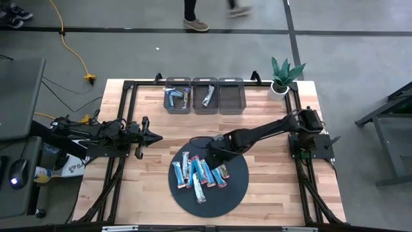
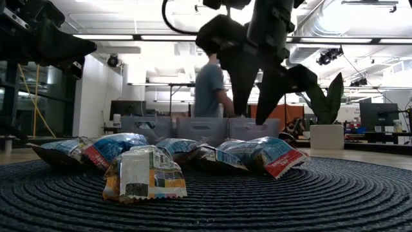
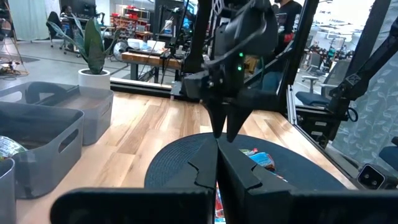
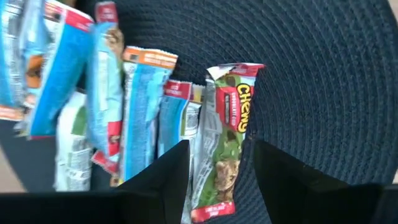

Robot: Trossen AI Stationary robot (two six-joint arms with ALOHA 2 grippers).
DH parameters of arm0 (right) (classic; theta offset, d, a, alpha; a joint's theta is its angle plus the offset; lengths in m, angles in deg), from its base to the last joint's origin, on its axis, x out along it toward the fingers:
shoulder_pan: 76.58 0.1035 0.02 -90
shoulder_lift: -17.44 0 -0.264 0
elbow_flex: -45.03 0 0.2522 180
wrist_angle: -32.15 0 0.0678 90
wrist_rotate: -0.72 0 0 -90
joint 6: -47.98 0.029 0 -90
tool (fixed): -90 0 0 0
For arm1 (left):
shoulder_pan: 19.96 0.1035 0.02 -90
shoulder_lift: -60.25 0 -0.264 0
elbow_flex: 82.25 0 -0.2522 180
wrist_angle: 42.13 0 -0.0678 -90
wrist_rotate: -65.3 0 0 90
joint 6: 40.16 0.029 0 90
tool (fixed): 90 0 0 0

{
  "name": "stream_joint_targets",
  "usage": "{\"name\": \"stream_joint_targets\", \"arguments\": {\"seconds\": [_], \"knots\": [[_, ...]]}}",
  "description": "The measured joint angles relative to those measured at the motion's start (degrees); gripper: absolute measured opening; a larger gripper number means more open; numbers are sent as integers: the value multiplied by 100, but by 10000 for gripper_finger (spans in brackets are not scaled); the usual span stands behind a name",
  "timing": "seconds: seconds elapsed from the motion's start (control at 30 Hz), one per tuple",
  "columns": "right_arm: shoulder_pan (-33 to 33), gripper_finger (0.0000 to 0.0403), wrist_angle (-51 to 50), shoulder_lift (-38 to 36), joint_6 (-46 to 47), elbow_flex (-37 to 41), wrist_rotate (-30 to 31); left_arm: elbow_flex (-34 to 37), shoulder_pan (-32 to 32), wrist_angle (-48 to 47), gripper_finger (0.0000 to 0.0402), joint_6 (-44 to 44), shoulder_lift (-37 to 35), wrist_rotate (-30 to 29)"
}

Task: Pick and place Granola Bars by type
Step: Put the red granola bar into the right black bin

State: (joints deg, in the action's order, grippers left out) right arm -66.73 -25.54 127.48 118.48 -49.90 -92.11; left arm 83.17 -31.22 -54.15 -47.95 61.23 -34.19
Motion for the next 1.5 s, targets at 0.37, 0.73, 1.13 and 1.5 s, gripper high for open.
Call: {"name": "stream_joint_targets", "arguments": {"seconds": [0.37, 0.73, 1.13, 1.5], "knots": [[-22, 161, 82, 99, -410, 0, 417, 1, 2, -2, 1, 0, 0, -1], [-55, 189, 272, 99, -556, 21, 444, 0, 0, -2, 1, 0, -1, 1], [-55, 209, 1466, 105, -164, 859, 241, 0, 1, -2, 1, 0, 1, 1], [-57, 208, 2030, 92, -48, 1257, 120, 0, 0, -2, 1, 0, 0, 1]]}}
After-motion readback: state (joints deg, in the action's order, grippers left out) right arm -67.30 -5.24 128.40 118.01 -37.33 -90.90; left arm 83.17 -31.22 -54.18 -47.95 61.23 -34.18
